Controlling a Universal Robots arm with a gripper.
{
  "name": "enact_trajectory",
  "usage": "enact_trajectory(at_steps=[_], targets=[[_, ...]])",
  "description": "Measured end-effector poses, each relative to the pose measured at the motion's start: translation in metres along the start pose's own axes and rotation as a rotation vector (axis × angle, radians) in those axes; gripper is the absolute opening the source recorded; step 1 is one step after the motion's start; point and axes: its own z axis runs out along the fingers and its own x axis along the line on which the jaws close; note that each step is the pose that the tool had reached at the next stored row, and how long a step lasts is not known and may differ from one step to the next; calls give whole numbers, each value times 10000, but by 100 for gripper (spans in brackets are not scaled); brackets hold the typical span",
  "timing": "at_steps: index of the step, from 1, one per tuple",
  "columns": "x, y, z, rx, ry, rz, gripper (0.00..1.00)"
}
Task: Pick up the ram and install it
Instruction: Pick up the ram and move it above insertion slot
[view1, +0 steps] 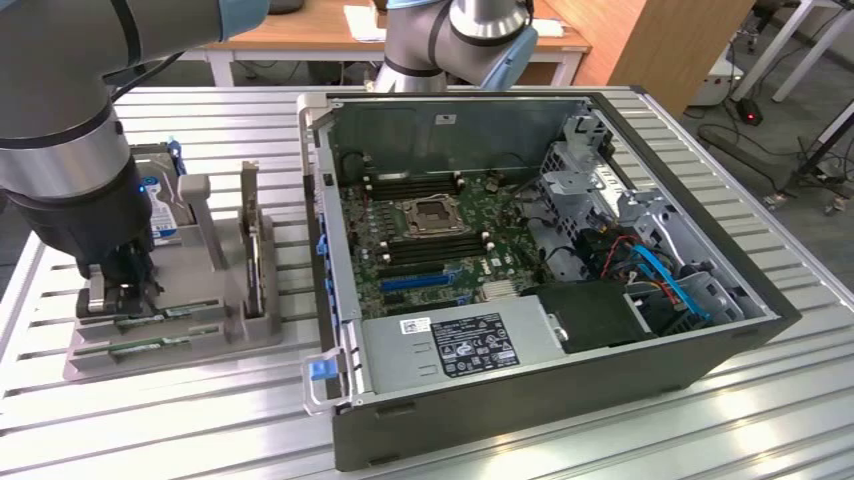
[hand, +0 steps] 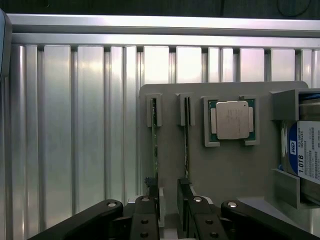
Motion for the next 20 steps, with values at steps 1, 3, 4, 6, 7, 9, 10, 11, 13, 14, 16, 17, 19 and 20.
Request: enact_trajectory(at_steps=[1, 3, 4, 6, 7, 9, 10, 11, 13, 14, 16, 17, 19, 20], targets=[[0, 0, 0, 0, 0, 0, 29], [16, -2, 1, 2, -2, -2, 29], [27, -1, 0, 1, -1, -1, 29], [55, 0, 0, 1, -2, 0, 29], [66, 0, 0, 2, -2, 0, 29], [68, 0, -1, 1, -1, 0, 29], [68, 0, -1, 1, -2, 1, 29], [68, 0, -1, 1, -1, 0, 29], [69, -1, 15, 3, -3, 0, 29], [70, -1, 28, 2, -2, 0, 29], [70, -2, 58, 1, -1, -1, 29], [71, -3, 72, 2, -2, -1, 29], [71, -4, 98, 2, -2, -1, 29], [72, -4, 111, 2, -1, 0, 29]])
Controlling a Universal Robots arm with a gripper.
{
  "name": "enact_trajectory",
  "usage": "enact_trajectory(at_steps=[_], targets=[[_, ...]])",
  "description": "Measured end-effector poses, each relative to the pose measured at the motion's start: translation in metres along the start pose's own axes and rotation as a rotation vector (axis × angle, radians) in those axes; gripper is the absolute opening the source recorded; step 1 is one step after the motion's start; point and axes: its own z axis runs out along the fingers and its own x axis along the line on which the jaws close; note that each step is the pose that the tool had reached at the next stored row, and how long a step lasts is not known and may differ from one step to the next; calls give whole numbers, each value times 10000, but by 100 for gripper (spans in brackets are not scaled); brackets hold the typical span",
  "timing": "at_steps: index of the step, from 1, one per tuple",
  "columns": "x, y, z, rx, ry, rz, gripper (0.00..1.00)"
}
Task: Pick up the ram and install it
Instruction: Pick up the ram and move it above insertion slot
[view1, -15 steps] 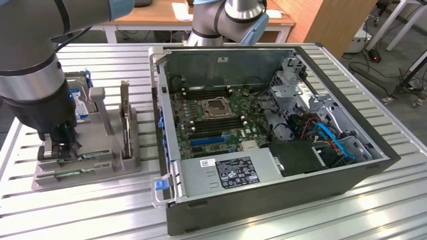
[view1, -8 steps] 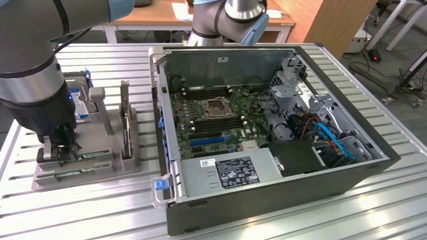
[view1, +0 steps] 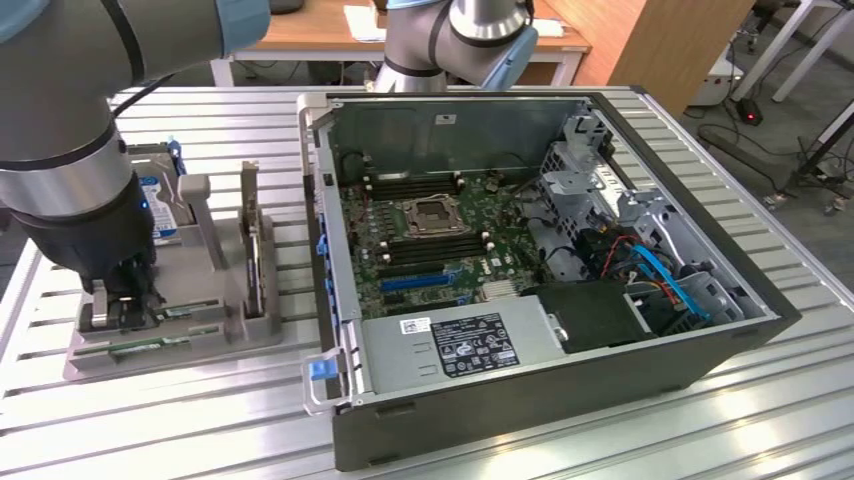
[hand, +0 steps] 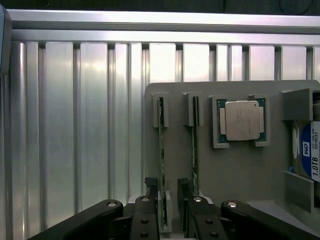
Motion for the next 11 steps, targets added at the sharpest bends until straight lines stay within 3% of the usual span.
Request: enact_trajectory(at_steps=[11], targets=[[2, -3, 72, 2, -1, -1, 29]])
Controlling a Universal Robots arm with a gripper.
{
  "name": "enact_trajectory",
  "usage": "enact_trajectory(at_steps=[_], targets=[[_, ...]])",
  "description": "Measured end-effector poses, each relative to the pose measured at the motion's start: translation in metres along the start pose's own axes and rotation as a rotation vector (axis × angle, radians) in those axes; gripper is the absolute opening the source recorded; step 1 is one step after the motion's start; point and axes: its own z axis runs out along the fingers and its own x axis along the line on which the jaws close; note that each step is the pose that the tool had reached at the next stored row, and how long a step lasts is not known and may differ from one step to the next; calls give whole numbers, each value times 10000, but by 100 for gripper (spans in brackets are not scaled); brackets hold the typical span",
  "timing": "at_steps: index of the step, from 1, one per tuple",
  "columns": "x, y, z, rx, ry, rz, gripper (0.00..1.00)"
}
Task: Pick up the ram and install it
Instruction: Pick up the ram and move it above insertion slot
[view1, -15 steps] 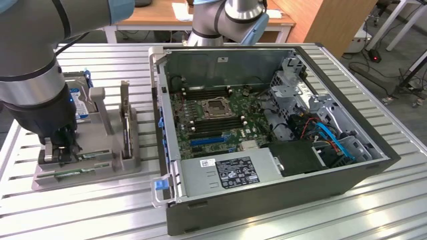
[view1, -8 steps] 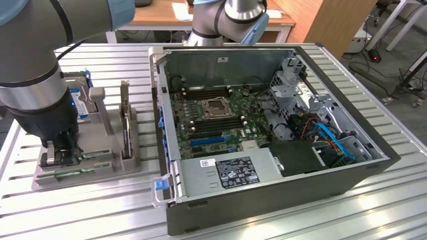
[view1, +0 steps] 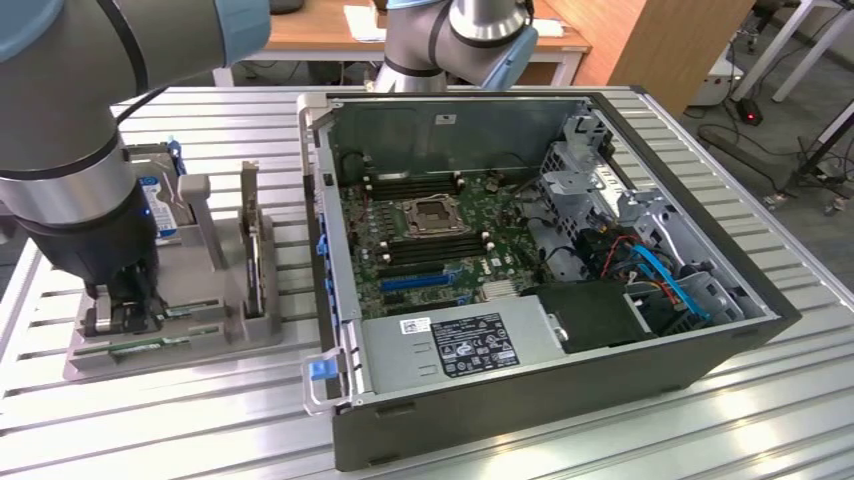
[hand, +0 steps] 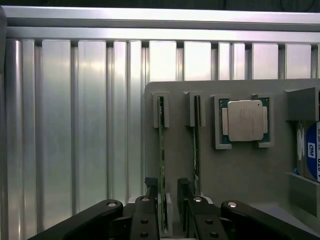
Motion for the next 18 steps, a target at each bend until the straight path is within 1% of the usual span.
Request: enact_trajectory(at_steps=[6, 11, 18], targets=[[1, -2, 68, 0, 0, 0, 29], [2, -4, 86, 1, 0, -15, 29], [2, -4, 98, -7, 12, -242, 29]])
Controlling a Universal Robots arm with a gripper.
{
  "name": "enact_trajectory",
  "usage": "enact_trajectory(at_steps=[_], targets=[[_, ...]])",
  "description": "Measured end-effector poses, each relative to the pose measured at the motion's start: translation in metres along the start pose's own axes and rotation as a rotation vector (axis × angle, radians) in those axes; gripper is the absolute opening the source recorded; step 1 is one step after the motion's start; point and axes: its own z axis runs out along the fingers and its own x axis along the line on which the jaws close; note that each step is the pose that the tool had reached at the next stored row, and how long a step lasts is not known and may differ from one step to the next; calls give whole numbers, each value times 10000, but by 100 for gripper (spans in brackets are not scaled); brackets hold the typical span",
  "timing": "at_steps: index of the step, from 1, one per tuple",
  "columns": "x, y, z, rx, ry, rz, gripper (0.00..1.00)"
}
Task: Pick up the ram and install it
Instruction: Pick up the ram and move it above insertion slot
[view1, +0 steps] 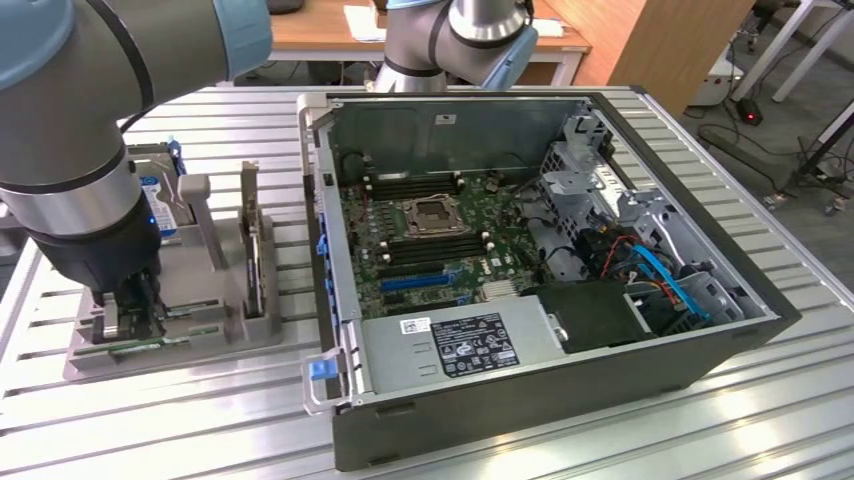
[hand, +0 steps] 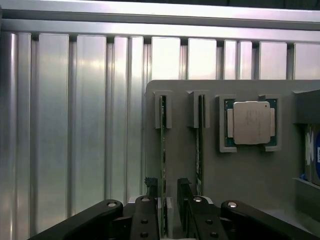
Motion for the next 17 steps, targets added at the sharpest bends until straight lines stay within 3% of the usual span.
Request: enact_trajectory(at_steps=[10, 17], targets=[[24, 0, 10, 1, 2, -80, 29], [27, -4, 92, -1, 4, -111, 29]])
